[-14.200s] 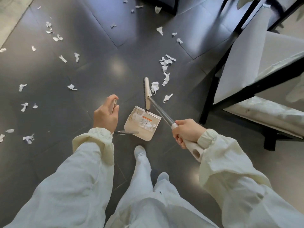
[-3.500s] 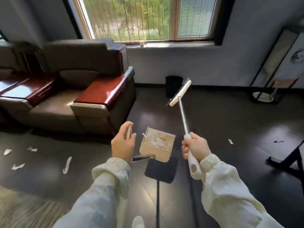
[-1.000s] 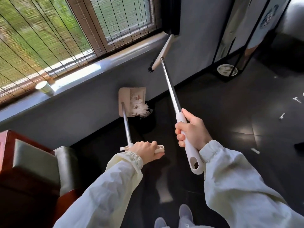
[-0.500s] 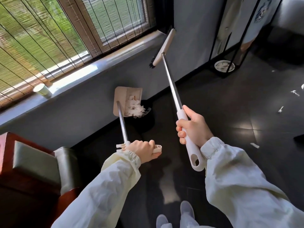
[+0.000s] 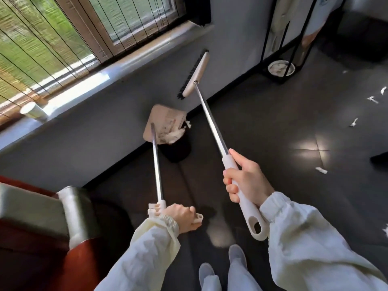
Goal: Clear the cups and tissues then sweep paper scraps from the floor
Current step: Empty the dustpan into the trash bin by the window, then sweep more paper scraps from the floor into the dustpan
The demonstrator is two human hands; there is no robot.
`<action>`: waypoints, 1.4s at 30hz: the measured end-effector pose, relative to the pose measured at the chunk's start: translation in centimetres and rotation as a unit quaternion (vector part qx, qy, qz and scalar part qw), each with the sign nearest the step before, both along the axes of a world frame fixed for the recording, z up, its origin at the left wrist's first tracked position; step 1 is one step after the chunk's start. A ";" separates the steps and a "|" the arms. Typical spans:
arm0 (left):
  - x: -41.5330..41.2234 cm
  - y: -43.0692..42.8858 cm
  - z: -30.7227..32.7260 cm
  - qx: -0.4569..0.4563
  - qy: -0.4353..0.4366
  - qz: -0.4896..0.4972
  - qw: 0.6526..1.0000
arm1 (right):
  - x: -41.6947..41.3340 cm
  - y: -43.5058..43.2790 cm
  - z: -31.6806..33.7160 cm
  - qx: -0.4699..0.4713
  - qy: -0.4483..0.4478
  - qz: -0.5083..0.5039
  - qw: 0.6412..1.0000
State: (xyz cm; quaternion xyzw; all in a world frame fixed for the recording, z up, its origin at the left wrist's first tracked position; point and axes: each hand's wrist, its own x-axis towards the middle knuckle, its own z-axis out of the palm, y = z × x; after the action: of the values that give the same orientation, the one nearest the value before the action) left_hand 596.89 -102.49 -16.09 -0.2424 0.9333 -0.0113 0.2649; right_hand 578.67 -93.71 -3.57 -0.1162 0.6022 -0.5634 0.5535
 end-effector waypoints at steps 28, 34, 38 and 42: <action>-0.2 0.8 2.0 -0.048 0.032 -0.017 0.998 | 0.4 1.6 -1.4 0.026 -0.007 0.006 1.000; -1.5 -3.1 6.2 -0.123 0.092 0.039 0.987 | 1.0 1.9 -1.5 0.034 -0.026 -0.009 0.999; -1.5 -5.4 10.7 -0.167 0.194 0.082 0.963 | 1.3 1.5 -0.5 0.024 -0.026 -0.019 0.999; -2.0 -6.5 17.9 -0.143 0.350 0.218 0.900 | 1.4 1.1 1.6 -0.002 -0.040 -0.036 0.999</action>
State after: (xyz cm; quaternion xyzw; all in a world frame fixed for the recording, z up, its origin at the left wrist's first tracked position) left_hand 594.90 -108.97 1.83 -0.4634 0.8780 -0.0014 -0.1201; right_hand 580.08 -92.59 -1.98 -0.0725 0.5825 -0.5884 0.5561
